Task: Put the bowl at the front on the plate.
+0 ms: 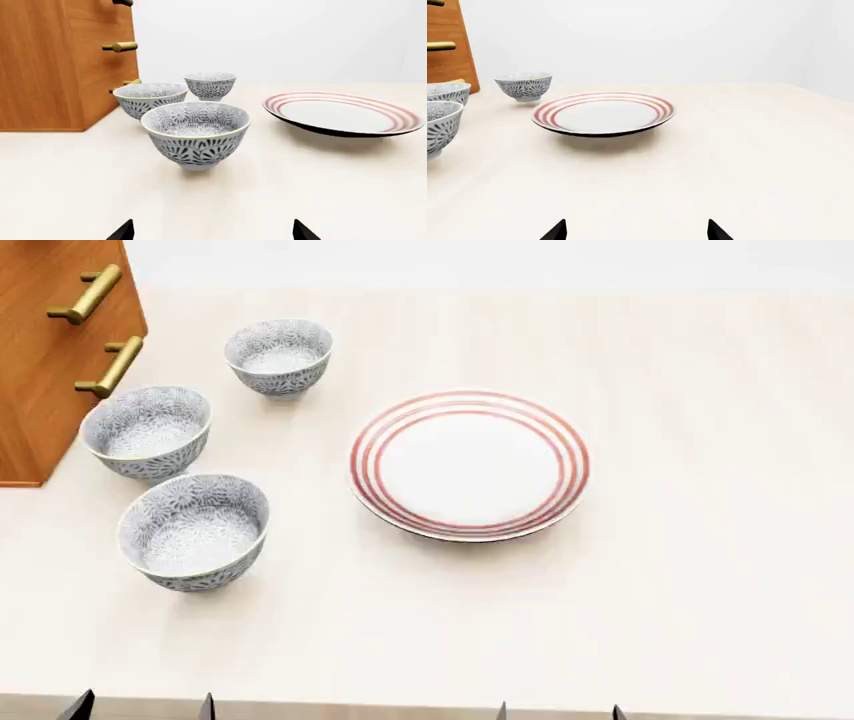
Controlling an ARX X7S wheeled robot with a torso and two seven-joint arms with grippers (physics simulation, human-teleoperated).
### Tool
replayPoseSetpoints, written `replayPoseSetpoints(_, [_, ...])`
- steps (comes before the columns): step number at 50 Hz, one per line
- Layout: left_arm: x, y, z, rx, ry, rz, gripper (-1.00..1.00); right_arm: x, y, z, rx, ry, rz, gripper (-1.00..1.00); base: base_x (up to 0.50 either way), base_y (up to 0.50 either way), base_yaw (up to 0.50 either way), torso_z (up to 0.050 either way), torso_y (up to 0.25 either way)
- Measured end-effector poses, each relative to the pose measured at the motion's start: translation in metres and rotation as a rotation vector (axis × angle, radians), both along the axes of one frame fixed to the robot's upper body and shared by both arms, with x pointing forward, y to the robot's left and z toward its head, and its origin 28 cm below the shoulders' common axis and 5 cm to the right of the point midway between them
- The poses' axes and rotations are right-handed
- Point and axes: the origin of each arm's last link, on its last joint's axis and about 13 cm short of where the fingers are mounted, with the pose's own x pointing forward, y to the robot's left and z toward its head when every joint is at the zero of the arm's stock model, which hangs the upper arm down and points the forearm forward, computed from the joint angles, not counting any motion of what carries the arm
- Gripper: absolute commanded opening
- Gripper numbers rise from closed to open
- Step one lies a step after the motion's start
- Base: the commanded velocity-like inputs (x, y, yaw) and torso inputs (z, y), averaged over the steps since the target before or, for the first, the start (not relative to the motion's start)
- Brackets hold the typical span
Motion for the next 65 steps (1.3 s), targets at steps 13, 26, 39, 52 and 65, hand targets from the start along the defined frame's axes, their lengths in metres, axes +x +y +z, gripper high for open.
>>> replayPoseSetpoints(13, [0.000, 0.000, -0.001, 0.012, -0.001, -0.003, 1.00, 0.001, 0.000, 0.000, 0.004, 0.007, 0.004, 1.00, 0.00, 0.00, 0.00, 0.000, 0.000])
replayPoseSetpoints(26, [0.003, -0.003, 0.015, 0.062, 0.069, -0.021, 1.00, 0.001, -0.001, 0.019, 0.043, 0.028, -0.029, 1.00, 0.00, 0.00, 0.00, 0.000, 0.000])
replayPoseSetpoints(39, [0.018, -0.011, 0.081, 0.070, 0.069, -0.057, 1.00, 0.006, -0.008, 0.096, 0.039, -0.004, -0.063, 1.00, 0.00, 0.00, 0.00, 0.000, 0.000])
replayPoseSetpoints(52, [0.034, -0.017, 0.152, 0.074, 0.036, -0.082, 1.00, 0.008, -0.015, 0.173, 0.002, -0.055, -0.039, 1.00, 0.00, 0.00, 0.00, 0.000, 0.000])
replayPoseSetpoints(65, [0.050, -0.020, 0.217, 0.065, -0.003, -0.106, 1.00, 0.020, -0.013, 0.245, -0.043, -0.103, 0.011, 1.00, 0.00, 0.00, 0.00, 0.000, 0.000])
